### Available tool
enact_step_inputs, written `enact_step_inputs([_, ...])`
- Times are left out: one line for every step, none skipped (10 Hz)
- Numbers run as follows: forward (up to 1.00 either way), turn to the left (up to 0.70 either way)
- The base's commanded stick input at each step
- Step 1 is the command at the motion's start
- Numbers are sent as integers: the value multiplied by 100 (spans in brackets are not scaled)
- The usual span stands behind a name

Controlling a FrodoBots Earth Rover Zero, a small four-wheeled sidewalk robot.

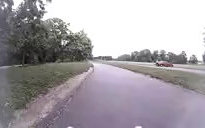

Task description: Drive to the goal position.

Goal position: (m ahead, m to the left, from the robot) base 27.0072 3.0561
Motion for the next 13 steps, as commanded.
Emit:
enact_step_inputs([69, 0])
enact_step_inputs([69, -1])
enact_step_inputs([69, 0])
enact_step_inputs([69, -1])
enact_step_inputs([69, 0])
enact_step_inputs([69, 0])
enact_step_inputs([69, -1])
enact_step_inputs([69, -1])
enact_step_inputs([69, -1])
enact_step_inputs([69, 0])
enact_step_inputs([69, 0])
enact_step_inputs([69, 0])
enact_step_inputs([69, -1])
